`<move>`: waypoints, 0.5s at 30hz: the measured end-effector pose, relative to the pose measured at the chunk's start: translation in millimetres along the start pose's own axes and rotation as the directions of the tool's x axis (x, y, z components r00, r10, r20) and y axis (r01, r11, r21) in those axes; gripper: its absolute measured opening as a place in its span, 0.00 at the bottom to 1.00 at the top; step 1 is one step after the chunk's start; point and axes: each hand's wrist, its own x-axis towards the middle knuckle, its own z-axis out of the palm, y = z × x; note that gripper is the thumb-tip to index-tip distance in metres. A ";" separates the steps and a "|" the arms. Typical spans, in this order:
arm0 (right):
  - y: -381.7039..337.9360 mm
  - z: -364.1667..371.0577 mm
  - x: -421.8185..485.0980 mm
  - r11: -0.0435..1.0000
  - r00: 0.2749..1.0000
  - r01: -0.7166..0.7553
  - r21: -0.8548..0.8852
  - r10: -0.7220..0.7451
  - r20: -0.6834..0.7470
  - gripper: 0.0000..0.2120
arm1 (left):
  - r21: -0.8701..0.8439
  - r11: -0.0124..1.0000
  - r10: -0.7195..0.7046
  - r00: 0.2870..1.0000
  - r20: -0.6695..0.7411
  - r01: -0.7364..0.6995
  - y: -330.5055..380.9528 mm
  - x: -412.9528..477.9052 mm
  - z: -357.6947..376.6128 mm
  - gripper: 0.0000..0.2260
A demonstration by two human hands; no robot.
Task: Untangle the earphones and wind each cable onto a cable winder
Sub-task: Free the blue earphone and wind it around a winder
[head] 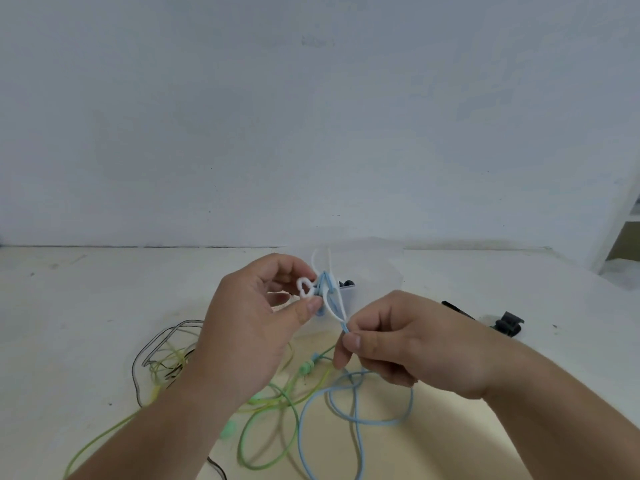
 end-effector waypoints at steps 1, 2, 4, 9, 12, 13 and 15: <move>-0.5 0.2 -0.7 1.000 1.000 -0.003 -0.013 0.003 -0.003 0.13 | 0.046 0.999 0.012 1.000 -0.002 -0.011 -0.1 -0.7 0.2 0.12; -0.9 0.4 -1.1 1.000 1.000 -0.004 -0.018 0.004 -0.004 0.13 | 0.097 0.995 0.030 1.000 -0.008 -0.029 0.2 -1.5 0.5 0.13; -2.5 -0.2 -2.4 1.000 1.000 -0.001 -0.007 0.001 -0.005 0.13 | 0.190 0.980 0.070 0.997 -0.021 -0.064 3.2 -3.0 0.6 0.13; -5.5 -6.1 -4.8 0.999 0.998 0.025 0.034 -0.023 -0.057 0.13 | 0.250 0.964 0.098 0.995 -0.007 -0.093 5.3 -2.4 -3.1 0.13; -5.6 -4.1 -4.1 0.997 0.998 0.055 0.060 -0.053 -0.031 0.12 | 0.307 0.946 0.115 0.993 -0.008 -0.107 7.4 -5.2 -2.0 0.14; -6.3 -2.9 -3.9 0.995 0.997 0.071 0.072 -0.070 -0.024 0.12 | 0.331 0.936 0.128 0.992 0.000 -0.121 8.5 -6.7 -0.9 0.14; -7.5 -3.5 -3.9 0.990 0.991 0.121 0.077 -0.117 -0.057 0.12 | 0.372 0.913 0.162 0.986 0.039 -0.165 9.7 -9.2 1.1 0.14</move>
